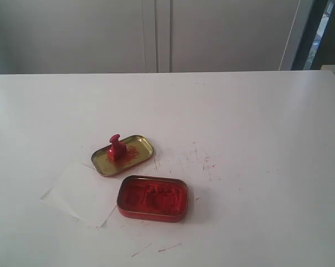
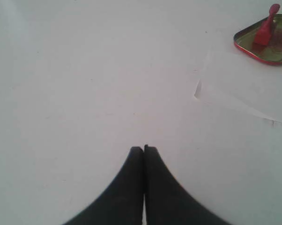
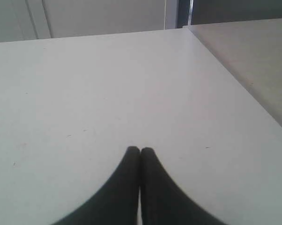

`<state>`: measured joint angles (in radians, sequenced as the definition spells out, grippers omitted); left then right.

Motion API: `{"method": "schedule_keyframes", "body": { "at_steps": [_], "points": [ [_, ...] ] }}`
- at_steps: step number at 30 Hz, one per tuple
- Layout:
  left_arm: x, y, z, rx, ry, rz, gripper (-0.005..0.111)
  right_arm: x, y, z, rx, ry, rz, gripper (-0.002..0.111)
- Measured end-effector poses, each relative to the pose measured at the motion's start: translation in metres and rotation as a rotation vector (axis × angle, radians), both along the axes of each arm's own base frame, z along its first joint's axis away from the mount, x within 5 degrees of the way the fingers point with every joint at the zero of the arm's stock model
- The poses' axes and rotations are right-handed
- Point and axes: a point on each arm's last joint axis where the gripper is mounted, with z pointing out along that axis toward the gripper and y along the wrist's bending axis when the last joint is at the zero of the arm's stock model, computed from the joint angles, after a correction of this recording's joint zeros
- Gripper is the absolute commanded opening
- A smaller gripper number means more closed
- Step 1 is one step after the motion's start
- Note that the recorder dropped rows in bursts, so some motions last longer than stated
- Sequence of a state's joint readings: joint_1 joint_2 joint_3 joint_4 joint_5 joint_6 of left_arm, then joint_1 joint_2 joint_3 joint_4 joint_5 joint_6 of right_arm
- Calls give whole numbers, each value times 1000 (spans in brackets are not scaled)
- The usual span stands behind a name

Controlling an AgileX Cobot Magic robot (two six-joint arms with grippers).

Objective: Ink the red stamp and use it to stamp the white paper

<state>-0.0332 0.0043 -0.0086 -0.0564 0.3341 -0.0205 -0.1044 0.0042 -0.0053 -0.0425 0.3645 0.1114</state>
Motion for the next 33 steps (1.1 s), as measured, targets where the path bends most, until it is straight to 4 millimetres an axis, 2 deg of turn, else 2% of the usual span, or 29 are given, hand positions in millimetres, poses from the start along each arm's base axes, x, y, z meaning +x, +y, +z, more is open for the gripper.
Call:
{"method": "schedule_keyframes", "body": {
  "at_steps": [13, 33],
  "points": [
    [0, 0, 1, 0, -8, 1, 0, 0, 0, 0, 0, 0, 0, 0],
    [4, -5, 9, -173, -93, 17, 0, 0, 0, 0, 0, 0, 0, 0]
  ]
}}
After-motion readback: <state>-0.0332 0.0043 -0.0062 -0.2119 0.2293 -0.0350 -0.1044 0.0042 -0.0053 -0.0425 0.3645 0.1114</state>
